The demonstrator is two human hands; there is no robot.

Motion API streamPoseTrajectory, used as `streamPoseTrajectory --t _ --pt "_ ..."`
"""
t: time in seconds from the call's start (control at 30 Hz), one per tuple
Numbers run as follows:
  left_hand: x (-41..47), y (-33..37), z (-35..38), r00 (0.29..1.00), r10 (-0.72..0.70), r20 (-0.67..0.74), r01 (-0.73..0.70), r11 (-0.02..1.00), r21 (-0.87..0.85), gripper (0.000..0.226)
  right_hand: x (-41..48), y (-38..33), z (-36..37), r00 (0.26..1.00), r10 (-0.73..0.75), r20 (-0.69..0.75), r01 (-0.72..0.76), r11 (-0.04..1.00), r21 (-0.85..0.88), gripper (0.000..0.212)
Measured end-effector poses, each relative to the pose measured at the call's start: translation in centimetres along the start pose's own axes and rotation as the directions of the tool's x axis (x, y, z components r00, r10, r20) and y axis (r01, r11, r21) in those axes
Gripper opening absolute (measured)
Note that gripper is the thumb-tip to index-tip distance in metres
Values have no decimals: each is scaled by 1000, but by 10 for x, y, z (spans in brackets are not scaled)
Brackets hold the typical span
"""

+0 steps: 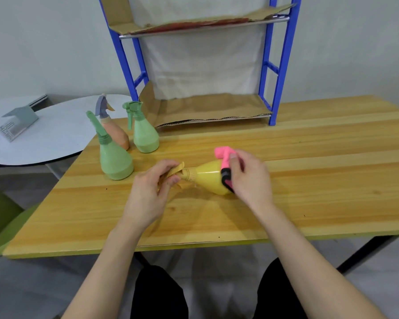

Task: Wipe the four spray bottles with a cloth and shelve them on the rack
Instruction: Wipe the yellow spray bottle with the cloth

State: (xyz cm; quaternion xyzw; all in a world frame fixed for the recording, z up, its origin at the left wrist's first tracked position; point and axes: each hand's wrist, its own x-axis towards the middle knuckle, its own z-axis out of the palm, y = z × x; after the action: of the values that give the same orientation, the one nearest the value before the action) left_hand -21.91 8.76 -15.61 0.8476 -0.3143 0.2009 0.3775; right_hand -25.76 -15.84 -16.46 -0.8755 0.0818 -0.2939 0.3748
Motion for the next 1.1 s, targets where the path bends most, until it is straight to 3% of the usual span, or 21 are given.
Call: streamPoseTrajectory --t 0.07,0.1,0.17,0.23,0.27,0.3,0.37,0.43,0.47,0.5,0.57,0.7,0.87,0.97,1.03,1.1 --pt "2 1 1 1000 -4 1 4 1000 9 23 -10 -15 11 937 -328 119 336 940 -53 34" --pt "4 1 1 1000 -11 4 11 1000 9 23 -13 -17 15 893 -423 155 437 896 -74 34" --pt "4 0 1 999 -39 13 39 999 -18 23 -11 -7 19 923 -368 111 375 926 -47 33" --pt "3 -2 0 997 -82 10 83 996 -24 23 -2 9 10 1000 -30 8 30 998 49 32" --pt "3 -2 -1 993 -117 2 117 993 -25 24 1 16 4 994 107 -32 -106 993 51 31" --pt "5 -2 0 988 -154 -14 154 988 -32 26 1 18 -1 989 131 -68 -130 991 18 30" --pt "7 2 1 975 -221 -36 218 974 -68 33 -2 7 0 997 -61 -55 61 998 -5 29" --pt "10 8 2 967 -254 -4 251 960 -124 38 -6 -4 13 947 -306 99 309 951 -16 33" --pt "9 9 0 967 -251 38 254 956 -146 35 -4 -4 20 928 -339 154 347 938 -27 35" --pt "7 9 -5 966 -238 95 252 950 -184 32 -2 -4 24 926 -335 172 343 939 -18 36" --pt "0 3 -15 967 -166 194 213 944 -251 51 5 1 24 938 -310 154 307 951 42 35" --pt "-6 -1 -18 983 49 179 -48 999 -9 77 14 1 21 936 -300 182 284 952 110 33" --pt "0 -12 -14 966 221 135 -242 957 162 66 19 5 21 929 -318 187 290 943 161 31" --pt "-2 -15 -10 959 264 102 -280 941 192 52 20 5 13 972 -191 134 170 973 153 30" --pt "-5 -13 -6 957 279 76 -288 941 177 41 15 -5 16 955 -271 124 258 960 106 31" --pt "-8 -16 -5 966 255 43 -258 953 160 39 4 -9 25 859 -471 200 477 879 21 31"
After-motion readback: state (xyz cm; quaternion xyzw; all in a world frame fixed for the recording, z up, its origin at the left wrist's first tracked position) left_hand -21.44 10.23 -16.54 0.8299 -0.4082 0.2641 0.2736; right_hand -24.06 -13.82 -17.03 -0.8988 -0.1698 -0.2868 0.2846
